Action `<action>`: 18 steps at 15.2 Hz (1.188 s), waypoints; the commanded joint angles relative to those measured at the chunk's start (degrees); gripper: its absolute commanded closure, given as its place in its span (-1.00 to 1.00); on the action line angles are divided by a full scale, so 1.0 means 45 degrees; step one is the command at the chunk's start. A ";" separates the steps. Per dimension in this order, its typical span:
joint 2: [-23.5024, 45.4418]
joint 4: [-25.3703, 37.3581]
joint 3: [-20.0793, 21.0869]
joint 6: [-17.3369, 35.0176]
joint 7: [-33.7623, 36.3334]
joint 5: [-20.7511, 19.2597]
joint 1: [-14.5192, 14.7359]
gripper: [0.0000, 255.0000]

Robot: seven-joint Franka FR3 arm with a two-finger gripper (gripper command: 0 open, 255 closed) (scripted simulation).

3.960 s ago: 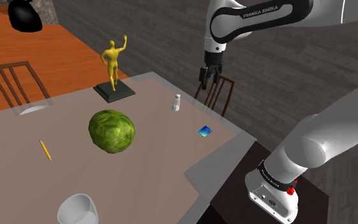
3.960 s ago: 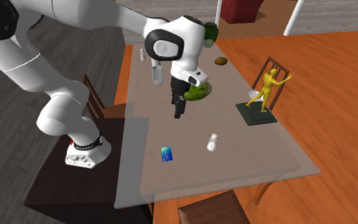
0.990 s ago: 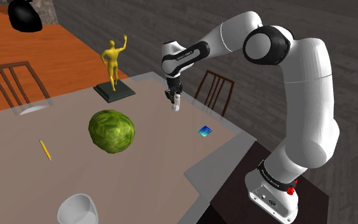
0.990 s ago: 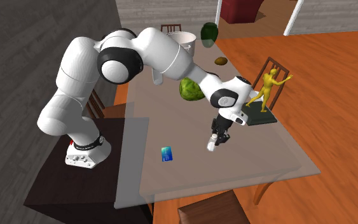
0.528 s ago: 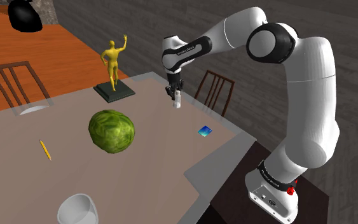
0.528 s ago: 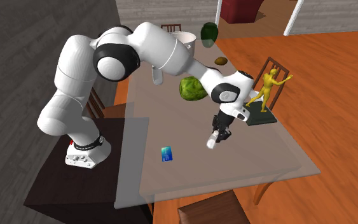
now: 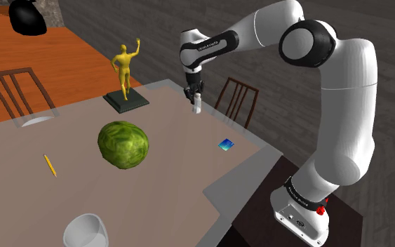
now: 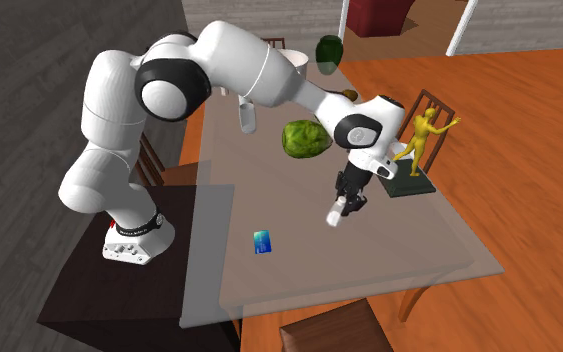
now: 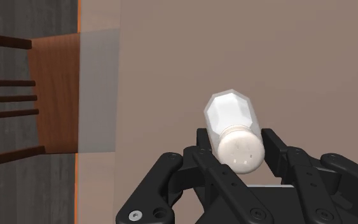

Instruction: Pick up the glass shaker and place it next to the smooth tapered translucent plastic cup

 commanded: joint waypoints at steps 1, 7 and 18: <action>-0.0159 0.0106 0.0008 -0.0265 -0.0043 0.0021 -0.0001 1.00; -0.0594 0.0478 0.0029 -0.1064 -0.0166 0.0079 0.0003 1.00; -0.1179 0.1479 0.0054 -0.2633 -0.0395 0.0162 0.0025 1.00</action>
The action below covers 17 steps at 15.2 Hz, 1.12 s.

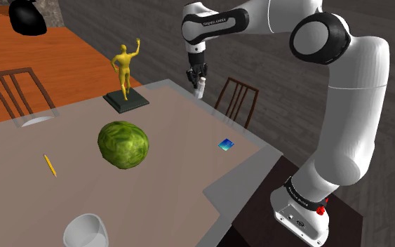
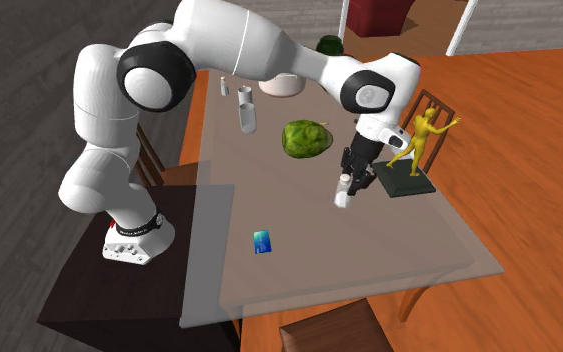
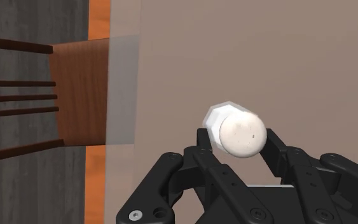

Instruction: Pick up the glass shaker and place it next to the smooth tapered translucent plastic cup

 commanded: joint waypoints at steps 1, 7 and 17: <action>-0.0137 0.0135 0.0000 -0.0272 -0.0047 0.0011 -0.0004 1.00; -0.0308 0.0900 0.0006 -0.1199 -0.0174 0.0038 0.0019 1.00; -0.1818 -0.1123 0.0738 -0.0946 0.1806 0.0345 0.1253 1.00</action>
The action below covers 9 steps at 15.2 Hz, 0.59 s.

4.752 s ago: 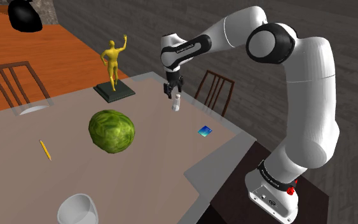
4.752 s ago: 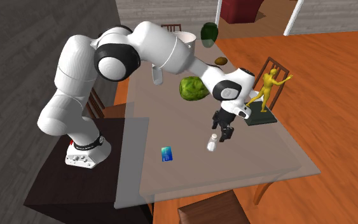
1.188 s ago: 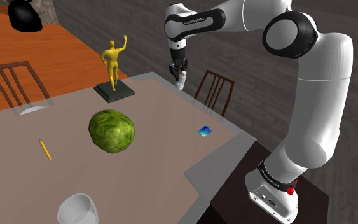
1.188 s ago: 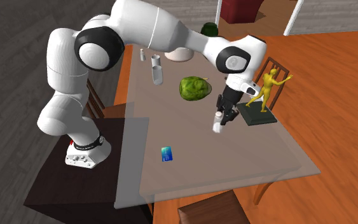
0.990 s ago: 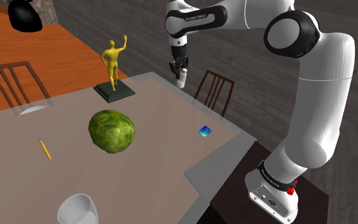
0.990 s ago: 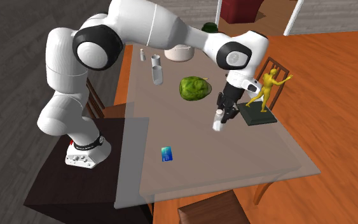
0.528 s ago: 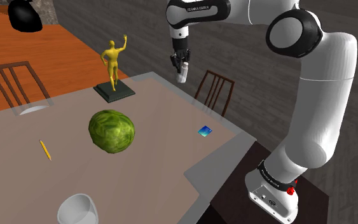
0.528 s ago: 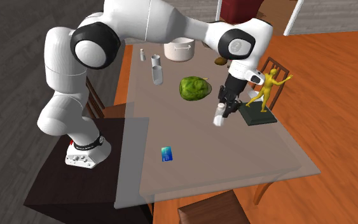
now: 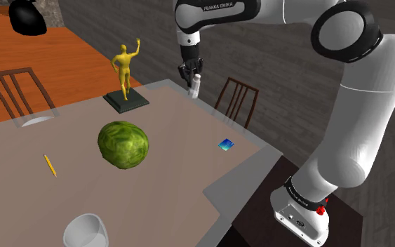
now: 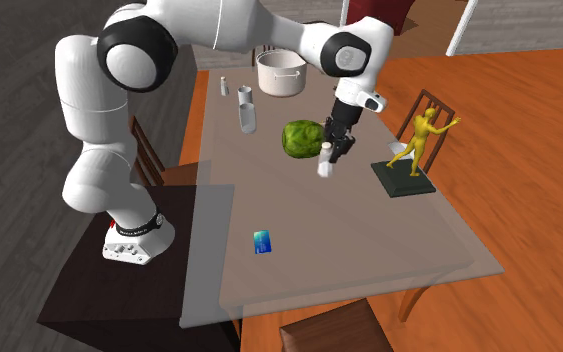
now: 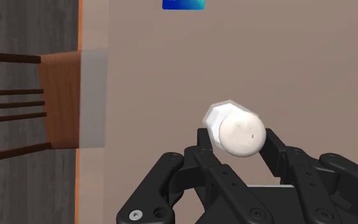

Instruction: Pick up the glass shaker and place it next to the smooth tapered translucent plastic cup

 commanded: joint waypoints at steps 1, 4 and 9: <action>-0.0239 -0.0328 0.0184 0.0030 0.0493 0.0084 0.0295 1.00; -0.0553 -0.0781 0.0495 0.0089 0.1266 0.0228 0.0768 1.00; -0.0842 -0.1202 0.1037 0.0109 0.2577 0.0475 0.1573 1.00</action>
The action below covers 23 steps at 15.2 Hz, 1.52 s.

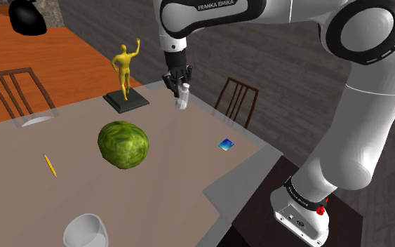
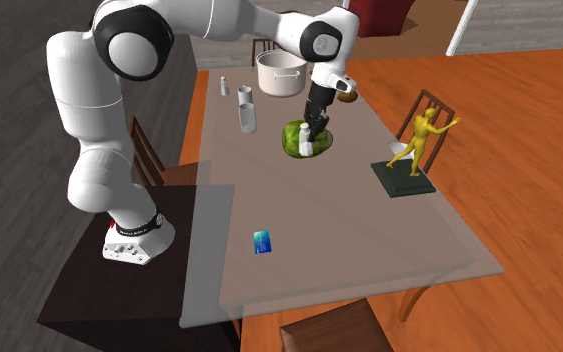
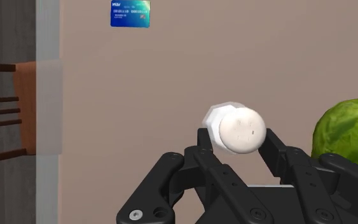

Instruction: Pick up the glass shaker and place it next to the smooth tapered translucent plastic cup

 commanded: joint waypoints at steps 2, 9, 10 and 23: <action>-0.0163 -0.0211 0.0342 -0.0007 0.0837 0.0162 0.0506 1.00; 0.0089 0.0092 0.1103 -0.0157 0.2733 0.0426 0.1714 1.00; 0.0173 0.0200 0.1209 -0.0191 0.3007 0.0451 0.1893 1.00; 0.2412 0.3275 0.2316 -0.1098 0.6544 0.0370 0.4577 1.00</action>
